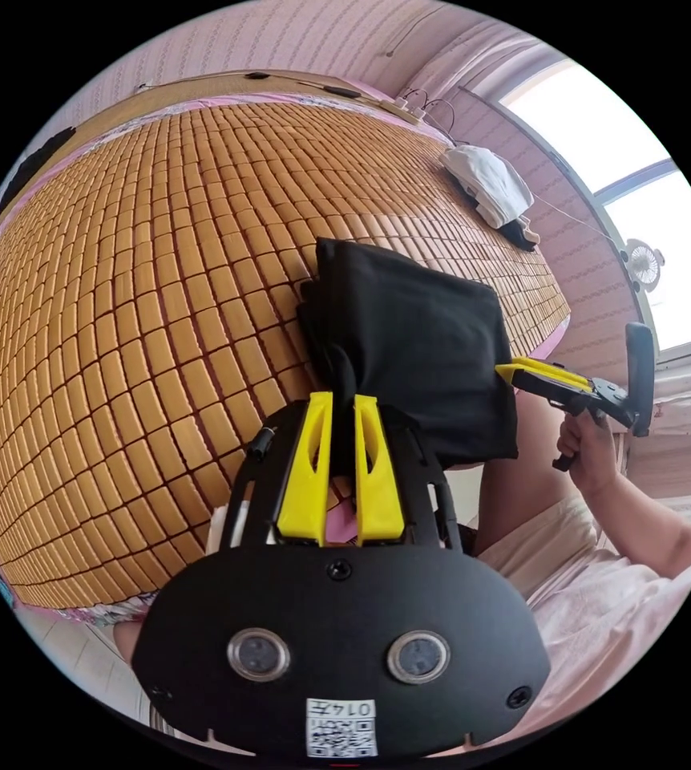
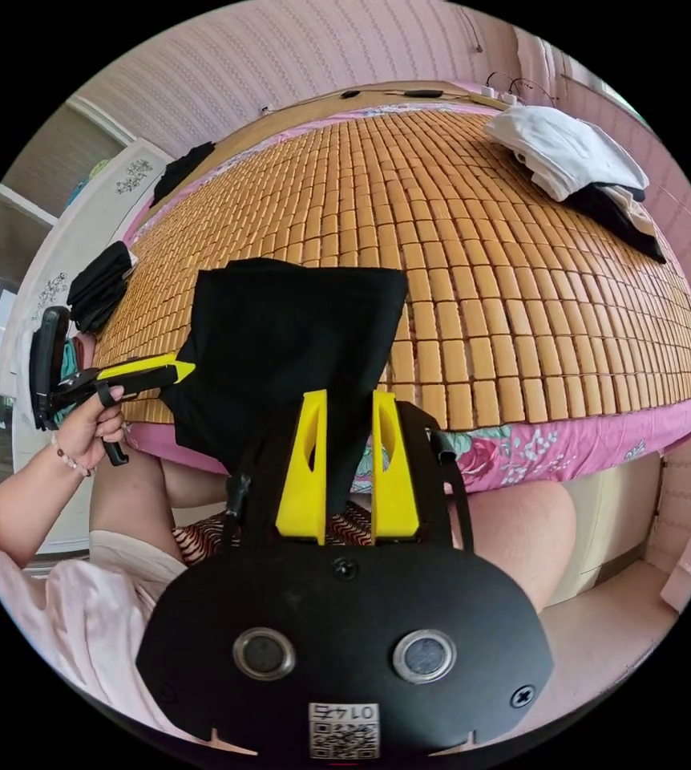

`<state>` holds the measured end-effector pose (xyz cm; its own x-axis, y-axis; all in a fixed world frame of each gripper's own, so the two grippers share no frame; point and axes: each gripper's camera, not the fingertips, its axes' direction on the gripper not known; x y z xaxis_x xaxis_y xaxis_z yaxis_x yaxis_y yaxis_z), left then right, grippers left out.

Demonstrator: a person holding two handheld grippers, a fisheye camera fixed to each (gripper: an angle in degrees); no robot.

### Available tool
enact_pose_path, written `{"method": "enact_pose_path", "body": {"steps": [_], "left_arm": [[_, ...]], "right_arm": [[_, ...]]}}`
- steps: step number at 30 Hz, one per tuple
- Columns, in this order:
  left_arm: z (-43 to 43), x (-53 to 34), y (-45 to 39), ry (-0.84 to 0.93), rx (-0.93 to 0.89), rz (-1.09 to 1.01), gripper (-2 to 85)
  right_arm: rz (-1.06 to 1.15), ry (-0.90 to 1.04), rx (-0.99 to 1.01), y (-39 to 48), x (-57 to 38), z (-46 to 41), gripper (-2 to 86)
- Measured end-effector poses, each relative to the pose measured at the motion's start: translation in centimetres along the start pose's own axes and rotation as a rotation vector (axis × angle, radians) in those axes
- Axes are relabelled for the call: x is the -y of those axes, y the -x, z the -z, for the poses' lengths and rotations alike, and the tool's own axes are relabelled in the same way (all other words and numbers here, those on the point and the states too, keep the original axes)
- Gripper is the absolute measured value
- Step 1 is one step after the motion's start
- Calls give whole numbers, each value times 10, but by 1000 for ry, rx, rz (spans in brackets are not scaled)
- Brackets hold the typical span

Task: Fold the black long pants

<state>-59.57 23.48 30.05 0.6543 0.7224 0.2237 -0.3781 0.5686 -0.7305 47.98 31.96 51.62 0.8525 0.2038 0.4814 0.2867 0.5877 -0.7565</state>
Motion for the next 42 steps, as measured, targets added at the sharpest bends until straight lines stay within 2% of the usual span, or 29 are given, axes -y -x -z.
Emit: {"method": "enact_pose_path", "body": {"steps": [3, 8, 11, 17, 19, 22, 26, 28, 31, 35, 38, 42], "left_arm": [[5, -11, 4, -12, -21, 18, 45], [25, -41, 12, -99, -26, 55, 41], [48, -69, 23, -193, -35, 116, 39], [111, -146, 73, -467, 13, 381, 37], [151, -177, 95, -614, 83, 470, 37], [216, -198, 118, -783, 212, 504, 37], [309, -178, 150, -873, 419, 471, 45], [356, -154, 199, -844, 431, 587, 59], [376, -145, 246, -791, 507, 774, 75], [349, -159, 245, -769, 437, 792, 81], [304, -168, 200, -737, 436, 657, 71], [233, -168, 111, -724, 318, 430, 57]], "right_arm": [[-12, -1, -20, 12, 9, 8, 65], [13, -5, 173, 17, 38, 42, 33], [210, -30, 234, 61, 70, 74, 27], [711, -60, 327, 217, 145, 121, 23], [867, -87, 373, 281, 173, 136, 23], [970, -117, 476, 351, 222, 154, 27], [1020, -165, 505, 440, 297, 172, 41], [918, -95, 501, 502, 364, 161, 59], [736, 35, 477, 544, 418, 132, 70], [784, 75, 393, 540, 398, 113, 74], [930, 138, 338, 493, 341, 102, 72], [975, 223, 210, 362, 229, 96, 69]]}}
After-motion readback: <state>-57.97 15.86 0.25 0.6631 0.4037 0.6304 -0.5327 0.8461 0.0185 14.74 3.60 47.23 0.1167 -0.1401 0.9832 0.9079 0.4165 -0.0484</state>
